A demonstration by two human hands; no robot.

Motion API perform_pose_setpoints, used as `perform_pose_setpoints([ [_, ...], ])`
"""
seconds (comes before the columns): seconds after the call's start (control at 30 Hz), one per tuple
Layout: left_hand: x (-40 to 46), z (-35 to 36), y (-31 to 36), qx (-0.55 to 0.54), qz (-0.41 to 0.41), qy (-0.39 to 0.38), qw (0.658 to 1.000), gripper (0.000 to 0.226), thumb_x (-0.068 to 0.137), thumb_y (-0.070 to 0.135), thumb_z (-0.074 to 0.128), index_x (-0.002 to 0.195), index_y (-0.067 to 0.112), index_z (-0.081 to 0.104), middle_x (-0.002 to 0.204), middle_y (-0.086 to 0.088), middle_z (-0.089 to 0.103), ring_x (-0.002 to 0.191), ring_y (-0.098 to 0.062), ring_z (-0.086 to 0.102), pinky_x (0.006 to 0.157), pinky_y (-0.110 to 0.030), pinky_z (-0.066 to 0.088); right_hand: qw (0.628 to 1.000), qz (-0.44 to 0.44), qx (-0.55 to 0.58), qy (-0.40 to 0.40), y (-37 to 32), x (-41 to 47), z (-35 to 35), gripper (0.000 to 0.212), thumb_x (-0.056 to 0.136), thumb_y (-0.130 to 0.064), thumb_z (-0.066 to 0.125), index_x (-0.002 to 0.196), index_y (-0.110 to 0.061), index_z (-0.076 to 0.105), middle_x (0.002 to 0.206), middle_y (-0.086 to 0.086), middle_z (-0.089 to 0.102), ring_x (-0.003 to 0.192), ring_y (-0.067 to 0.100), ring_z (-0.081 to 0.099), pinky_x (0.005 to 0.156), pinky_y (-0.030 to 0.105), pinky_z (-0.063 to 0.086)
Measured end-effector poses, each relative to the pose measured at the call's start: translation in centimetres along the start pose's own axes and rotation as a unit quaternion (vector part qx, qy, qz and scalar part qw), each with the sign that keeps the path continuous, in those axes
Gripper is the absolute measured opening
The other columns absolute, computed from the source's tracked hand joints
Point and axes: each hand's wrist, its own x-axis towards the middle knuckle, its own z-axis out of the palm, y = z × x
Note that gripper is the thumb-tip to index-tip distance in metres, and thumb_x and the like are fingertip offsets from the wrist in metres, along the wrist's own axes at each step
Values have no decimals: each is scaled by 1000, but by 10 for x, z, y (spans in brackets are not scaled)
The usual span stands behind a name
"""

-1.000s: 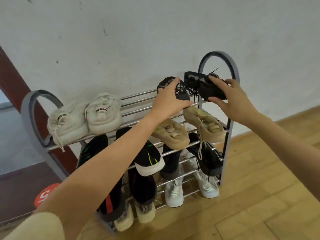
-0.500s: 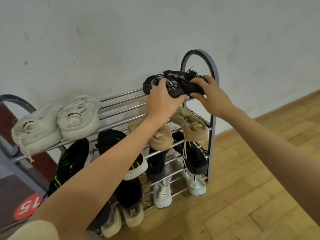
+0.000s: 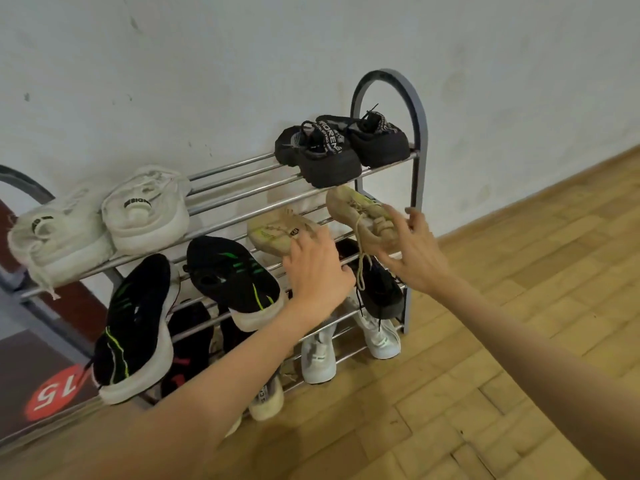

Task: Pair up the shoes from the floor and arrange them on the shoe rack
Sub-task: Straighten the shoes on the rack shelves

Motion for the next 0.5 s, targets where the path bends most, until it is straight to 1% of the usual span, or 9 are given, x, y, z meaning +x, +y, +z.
perform_pose_setpoints([
  [0.03, 5, 4, 0, 3, -34, -24, 999, 66, 81, 34, 66, 135, 11, 37, 135, -16, 41, 124, -34, 41, 97, -46, 39, 1000, -4, -11, -28, 4, 1, 4, 69, 90, -48, 56, 148, -30, 23, 146, 21, 25, 129, 41, 39, 102, 51, 43],
  [0.07, 10, 9, 0, 8, -57, -36, 998, 71, 81, 37, 66, 138, 10, 34, 138, -18, 38, 127, -36, 38, 98, -49, 38, 999, -6, -19, -45, 7, 2, 8, 66, 91, -47, 56, 147, -32, 25, 148, 20, 26, 131, 41, 38, 103, 51, 43],
  [0.1, 14, 14, 0, 7, -74, -44, 996, 74, 82, 40, 66, 139, 8, 33, 140, -19, 35, 129, -38, 35, 99, -52, 37, 998, -5, -16, -56, 10, 4, 11, 60, 92, -45, 55, 144, -33, 29, 146, 17, 31, 130, 39, 41, 102, 50, 44],
  [0.17, 21, 22, -3, -9, -104, -61, 993, 77, 83, 47, 64, 139, 5, 32, 144, -21, 31, 133, -39, 29, 101, -55, 35, 998, -3, 18, -68, 14, 6, 15, 48, 92, -42, 53, 136, -36, 34, 140, 13, 40, 120, 33, 52, 98, 48, 49],
  [0.23, 25, 28, -7, -15, -114, -64, 991, 80, 83, 49, 63, 140, 2, 32, 145, -21, 31, 134, -38, 28, 102, -51, 36, 997, -5, 36, -66, 17, 10, 16, 44, 93, -36, 54, 133, -33, 37, 135, 11, 44, 111, 30, 57, 93, 46, 51],
  [0.3, 27, 32, -13, -12, -98, -49, 994, 75, 84, 46, 64, 138, 1, 36, 143, -19, 35, 132, -37, 30, 102, -44, 36, 998, -3, 30, -51, 20, 13, 16, 45, 94, -29, 56, 136, -24, 40, 134, 14, 45, 113, 32, 54, 94, 43, 50],
  [0.37, 28, 37, -18, -17, -80, -31, 996, 64, 86, 40, 64, 132, 1, 44, 139, -18, 40, 129, -35, 32, 103, -37, 34, 999, 16, 26, -40, 24, 16, 15, 49, 95, -25, 56, 140, -15, 40, 137, 17, 43, 116, 34, 53, 97, 41, 48],
  [0.43, 28, 40, -21, -37, -72, -15, 997, 55, 86, 35, 65, 128, 3, 49, 136, -17, 44, 128, -34, 34, 105, -37, 30, 999, 21, 27, -40, 26, 18, 14, 50, 95, -25, 57, 140, -12, 41, 137, 17, 44, 116, 34, 54, 96, 40, 47],
  [0.5, 27, 42, -20, -71, -69, 2, 995, 47, 86, 27, 67, 124, 4, 51, 133, -16, 47, 127, -33, 36, 107, -38, 30, 998, 25, 29, -42, 26, 19, 14, 49, 94, -26, 57, 139, -12, 42, 137, 16, 44, 114, 34, 55, 94, 40, 48],
])
